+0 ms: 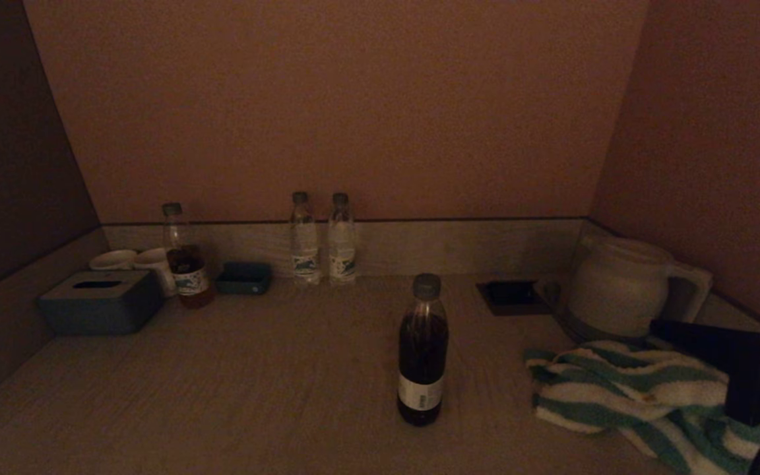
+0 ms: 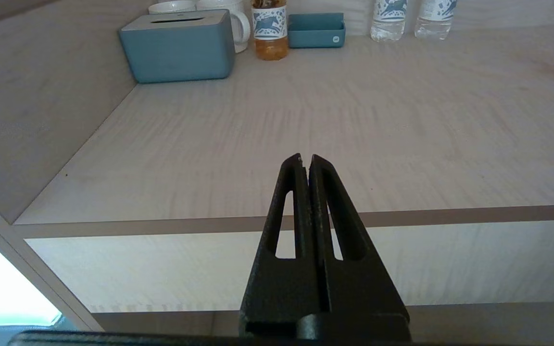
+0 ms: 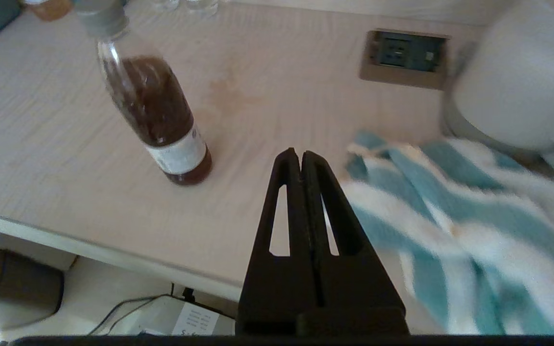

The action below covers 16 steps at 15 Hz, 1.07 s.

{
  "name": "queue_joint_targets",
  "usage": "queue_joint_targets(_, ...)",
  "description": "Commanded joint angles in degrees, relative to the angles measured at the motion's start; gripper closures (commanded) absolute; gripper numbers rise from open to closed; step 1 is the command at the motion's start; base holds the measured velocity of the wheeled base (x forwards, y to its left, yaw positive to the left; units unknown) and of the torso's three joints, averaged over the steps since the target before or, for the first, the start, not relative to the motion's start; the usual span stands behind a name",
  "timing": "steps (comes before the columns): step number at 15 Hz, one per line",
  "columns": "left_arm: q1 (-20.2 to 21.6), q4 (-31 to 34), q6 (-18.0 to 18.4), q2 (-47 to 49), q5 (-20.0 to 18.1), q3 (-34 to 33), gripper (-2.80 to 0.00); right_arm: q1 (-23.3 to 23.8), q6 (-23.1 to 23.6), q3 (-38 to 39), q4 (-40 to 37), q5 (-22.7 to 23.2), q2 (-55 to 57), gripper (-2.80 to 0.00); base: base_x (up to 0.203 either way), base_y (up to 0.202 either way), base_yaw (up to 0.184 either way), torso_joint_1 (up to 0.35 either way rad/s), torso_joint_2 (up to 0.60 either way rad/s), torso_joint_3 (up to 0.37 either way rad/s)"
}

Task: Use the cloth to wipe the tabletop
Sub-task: Pick up the bottle

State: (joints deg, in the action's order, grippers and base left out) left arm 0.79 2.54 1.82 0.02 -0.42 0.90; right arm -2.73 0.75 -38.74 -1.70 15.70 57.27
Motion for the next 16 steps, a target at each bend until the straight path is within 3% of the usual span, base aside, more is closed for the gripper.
queue_joint_targets(1, 0.0, 0.0, 0.0, 0.1, 0.0, 0.0, 0.0, -2.6, 0.0, -1.7, 4.0, -0.5, 7.3, 0.0, 0.0, 0.0, 0.0, 0.0, 0.0, 0.0)
queue_joint_targets(5, 0.0, 0.0, 0.0, 0.1, 0.0, 0.0, 0.0, -12.4, 0.0, -5.1, 9.7, -4.8, 18.9, 0.0, 0.0, 0.0, 0.0, 0.0, 0.0, 0.0)
queue_joint_targets(9, 0.1, 0.0, 0.0, 0.1, 0.0, 0.0, 0.0, -19.0, -0.8, -9.7, 10.4, -9.1, 26.3, 0.0, 0.0, 0.0, 0.0, 0.0, 0.0, 0.0)
queue_joint_targets(16, 0.1, 0.0, 0.0, 0.1, 0.0, 0.0, 0.0, -20.1, -0.8, -10.4, 11.2, -9.6, 26.8, 0.0, 0.0, 0.0, 0.0, 0.0, 0.0, 0.0)
